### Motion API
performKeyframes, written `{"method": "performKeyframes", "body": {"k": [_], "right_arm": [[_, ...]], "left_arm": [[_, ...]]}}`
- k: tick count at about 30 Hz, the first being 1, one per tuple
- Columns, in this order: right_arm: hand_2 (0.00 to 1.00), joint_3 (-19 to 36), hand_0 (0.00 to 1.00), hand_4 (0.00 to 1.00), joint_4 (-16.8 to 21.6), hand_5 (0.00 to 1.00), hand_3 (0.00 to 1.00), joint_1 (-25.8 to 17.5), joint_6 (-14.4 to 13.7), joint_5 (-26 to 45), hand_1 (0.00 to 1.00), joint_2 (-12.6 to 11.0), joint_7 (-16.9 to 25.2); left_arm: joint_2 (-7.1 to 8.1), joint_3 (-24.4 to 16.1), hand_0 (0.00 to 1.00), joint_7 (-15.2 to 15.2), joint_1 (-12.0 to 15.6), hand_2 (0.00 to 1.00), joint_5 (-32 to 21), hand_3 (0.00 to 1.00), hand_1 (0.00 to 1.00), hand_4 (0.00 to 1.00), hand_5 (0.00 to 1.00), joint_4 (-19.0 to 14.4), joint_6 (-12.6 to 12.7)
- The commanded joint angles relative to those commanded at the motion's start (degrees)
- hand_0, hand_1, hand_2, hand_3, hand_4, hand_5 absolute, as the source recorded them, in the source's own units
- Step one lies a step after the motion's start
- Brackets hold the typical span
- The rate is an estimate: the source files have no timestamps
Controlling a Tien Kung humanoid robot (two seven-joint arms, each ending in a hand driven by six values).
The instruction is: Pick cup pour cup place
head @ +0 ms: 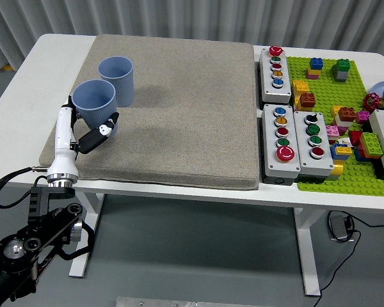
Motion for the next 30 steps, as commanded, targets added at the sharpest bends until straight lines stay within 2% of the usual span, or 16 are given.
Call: {"method": "performKeyframes", "body": {"k": [7, 13, 19, 30], "right_arm": [[0.551, -0.1, 0.672, 0.002, 0.0, 0.068, 0.571, 0.2, 0.0, 0.3, 0.594, 0.1, 0.1], [0.551, -0.2, 0.671, 0.002, 0.0, 0.065, 0.571, 0.4, -0.1, 0.4, 0.594, 0.3, 0.0], [0.550, -0.2, 0.671, 0.002, 0.0, 0.064, 0.570, 0.5, -0.1, 0.4, 0.593, 0.4, 0.0], [0.550, -0.4, 0.671, 0.002, 0.0, 0.064, 0.570, 0.9, -0.1, 0.6, 0.593, 0.4, 0.0]], "left_arm": [[-1.06, 0.7, 0.483, -1.9, -0.2, 0.527, -1.5, 0.543, 0.509, 0.692, 0.167, 1.6, 0.0], [-1.52, 3.6, 0.487, -4.5, -2.1, 0.533, -4.6, 0.543, 0.515, 0.686, 0.168, 4.9, 0.0], [-1.84, 4.7, 0.490, -5.8, -3.5, 0.537, -6.8, 0.543, 0.521, 0.684, 0.170, 7.3, 0.0], [-2.85, 7.4, 0.510, -8.8, -7.4, 0.551, -11.9, 0.546, 0.541, 0.680, 0.171, 14.2, 0.0]]}}
